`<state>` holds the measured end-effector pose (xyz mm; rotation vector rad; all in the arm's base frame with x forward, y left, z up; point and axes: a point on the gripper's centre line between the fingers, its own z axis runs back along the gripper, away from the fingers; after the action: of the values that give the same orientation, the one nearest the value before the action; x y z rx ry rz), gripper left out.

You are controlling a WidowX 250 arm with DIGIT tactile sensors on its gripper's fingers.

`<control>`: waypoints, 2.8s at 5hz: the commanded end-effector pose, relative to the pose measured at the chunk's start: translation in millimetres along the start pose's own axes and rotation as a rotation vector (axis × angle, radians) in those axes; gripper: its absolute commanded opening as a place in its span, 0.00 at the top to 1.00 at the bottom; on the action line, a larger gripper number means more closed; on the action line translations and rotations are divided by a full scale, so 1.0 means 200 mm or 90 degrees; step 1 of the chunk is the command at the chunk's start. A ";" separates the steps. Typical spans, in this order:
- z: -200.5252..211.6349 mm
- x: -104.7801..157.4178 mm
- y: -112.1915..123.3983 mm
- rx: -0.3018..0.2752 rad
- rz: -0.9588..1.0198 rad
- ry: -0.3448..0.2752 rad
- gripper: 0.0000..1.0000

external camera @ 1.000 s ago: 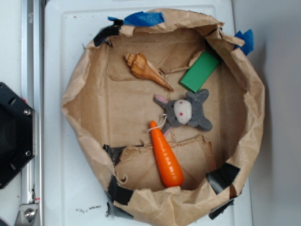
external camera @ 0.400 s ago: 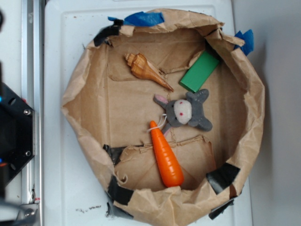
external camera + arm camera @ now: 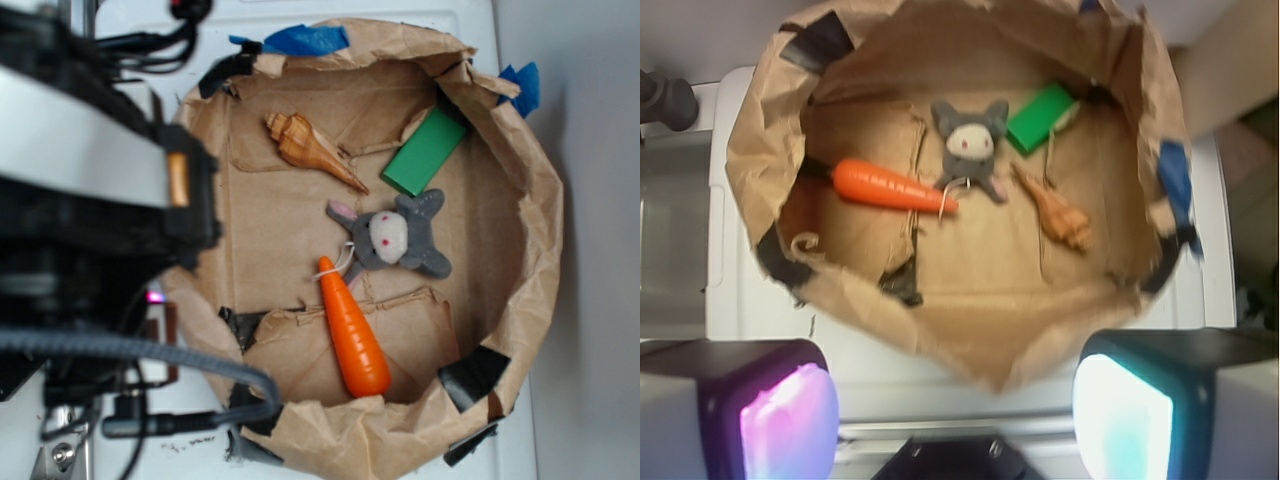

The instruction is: Grab the shell.

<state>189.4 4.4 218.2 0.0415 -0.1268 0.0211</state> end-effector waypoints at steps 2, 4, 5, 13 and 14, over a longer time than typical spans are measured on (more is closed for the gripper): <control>-0.34 0.13 0.08 -0.036 -0.118 -0.054 0.00; -0.57 0.15 0.13 -0.048 -0.169 -0.028 0.00; -0.55 0.36 0.22 -0.070 -0.157 -0.018 0.00; -0.75 0.23 0.39 -0.063 -0.210 -0.013 0.00; -0.76 0.22 0.46 -0.063 -0.189 -0.009 0.00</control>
<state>245.4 93.3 65.0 -0.0676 -0.0929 -0.2987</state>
